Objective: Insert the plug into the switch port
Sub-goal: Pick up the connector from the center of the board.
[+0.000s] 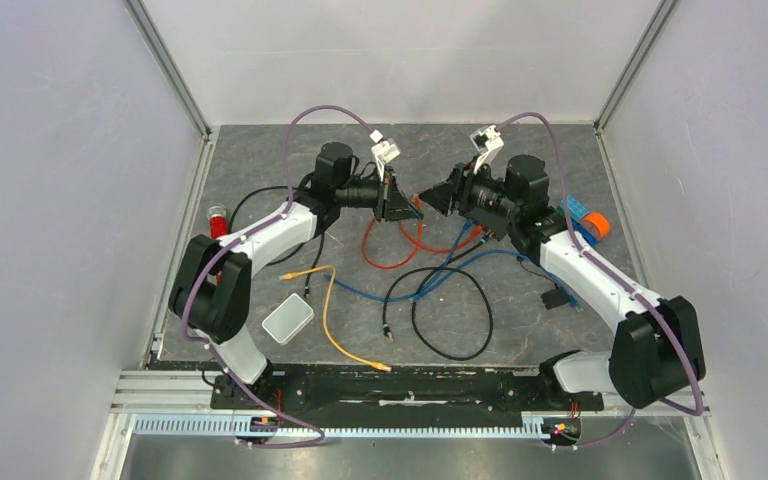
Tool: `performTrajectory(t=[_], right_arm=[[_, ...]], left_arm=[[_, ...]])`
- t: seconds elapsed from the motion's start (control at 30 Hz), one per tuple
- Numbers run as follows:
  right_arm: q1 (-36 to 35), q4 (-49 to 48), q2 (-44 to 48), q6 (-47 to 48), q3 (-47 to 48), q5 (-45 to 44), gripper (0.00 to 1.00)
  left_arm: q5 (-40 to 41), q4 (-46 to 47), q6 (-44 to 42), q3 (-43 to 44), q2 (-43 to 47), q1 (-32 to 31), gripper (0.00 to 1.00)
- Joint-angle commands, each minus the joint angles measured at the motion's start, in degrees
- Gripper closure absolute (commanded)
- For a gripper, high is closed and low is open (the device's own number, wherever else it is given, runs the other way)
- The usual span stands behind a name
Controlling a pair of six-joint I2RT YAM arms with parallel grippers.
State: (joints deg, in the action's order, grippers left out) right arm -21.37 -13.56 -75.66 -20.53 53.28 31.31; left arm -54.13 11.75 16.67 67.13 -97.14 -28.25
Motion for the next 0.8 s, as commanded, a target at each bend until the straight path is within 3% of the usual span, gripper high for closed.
performTrajectory(t=[0.0, 0.5, 0.77], right_arm=[[0.3, 1.8, -1.2, -3.2, 3.2, 2.1, 0.47], [-4.5, 9.8, -5.5, -1.4, 7.7, -8.3, 0.6], [-8.9, 17.8, -9.3, 1.4, 13.0, -17.8, 0.65]], left_arm=[[0.3, -4.1, -8.6, 2.6, -0.6, -1.1, 0.98], [14.2, -18.7, -16.4, 8.3, -1.2, -3.2, 0.98], [16.1, -20.0, -15.1, 8.8, -1.5, -3.2, 0.98]])
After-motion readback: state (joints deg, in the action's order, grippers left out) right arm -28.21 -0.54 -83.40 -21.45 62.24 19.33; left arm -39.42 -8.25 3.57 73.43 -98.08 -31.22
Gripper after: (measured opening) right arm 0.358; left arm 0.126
